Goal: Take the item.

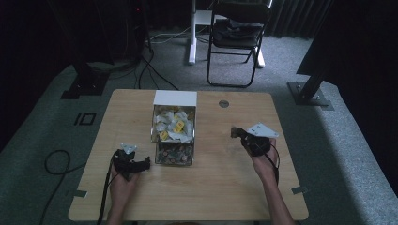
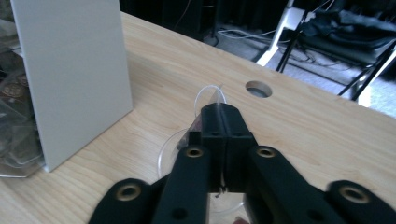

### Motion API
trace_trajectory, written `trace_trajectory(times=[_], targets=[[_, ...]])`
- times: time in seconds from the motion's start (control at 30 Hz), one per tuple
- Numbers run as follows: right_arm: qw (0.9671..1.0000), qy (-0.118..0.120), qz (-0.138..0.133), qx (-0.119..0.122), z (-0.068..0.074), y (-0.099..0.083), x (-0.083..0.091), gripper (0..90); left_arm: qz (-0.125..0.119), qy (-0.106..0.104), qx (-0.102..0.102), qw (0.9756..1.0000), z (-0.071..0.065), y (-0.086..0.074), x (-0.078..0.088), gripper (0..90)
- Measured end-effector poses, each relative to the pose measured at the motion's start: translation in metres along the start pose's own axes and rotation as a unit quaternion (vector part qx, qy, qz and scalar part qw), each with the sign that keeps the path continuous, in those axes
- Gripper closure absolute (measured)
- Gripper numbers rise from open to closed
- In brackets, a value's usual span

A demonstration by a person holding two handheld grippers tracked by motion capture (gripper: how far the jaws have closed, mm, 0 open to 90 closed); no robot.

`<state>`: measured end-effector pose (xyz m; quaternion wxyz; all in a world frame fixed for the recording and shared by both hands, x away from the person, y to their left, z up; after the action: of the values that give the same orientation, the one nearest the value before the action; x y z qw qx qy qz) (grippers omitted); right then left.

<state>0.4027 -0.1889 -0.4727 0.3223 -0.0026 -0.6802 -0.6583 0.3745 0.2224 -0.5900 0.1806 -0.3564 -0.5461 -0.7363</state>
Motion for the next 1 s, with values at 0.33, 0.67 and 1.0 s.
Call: trace_trajectory(times=[0.33,0.67,1.0], targets=[[0.9997,0.018,0.011,-0.011,0.006,-0.004,0.000,26.0,0.000,0.000,0.000,1.0000,0.000,0.000,0.000,6.9],[0.9996,0.021,0.009,-0.014,0.007,-0.009,0.004,26.0,0.000,0.000,0.000,1.0000,0.000,0.000,0.000,6.9],[0.9997,0.015,0.005,-0.021,-0.001,-0.017,0.013,26.4,0.000,0.000,0.000,1.0000,0.000,0.000,0.000,6.9]])
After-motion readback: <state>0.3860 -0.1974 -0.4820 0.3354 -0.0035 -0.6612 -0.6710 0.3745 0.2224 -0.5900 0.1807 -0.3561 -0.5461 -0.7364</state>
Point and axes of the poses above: each handheld gripper's, and its own axes: x roughly backward along the jaws, y roughly out of its top, z roughly to its left, the point moved 6 cm from there along -x, roughly forward along the jaws, and after that the axes turned 11 degrees about -x, right-handed, at the moved point
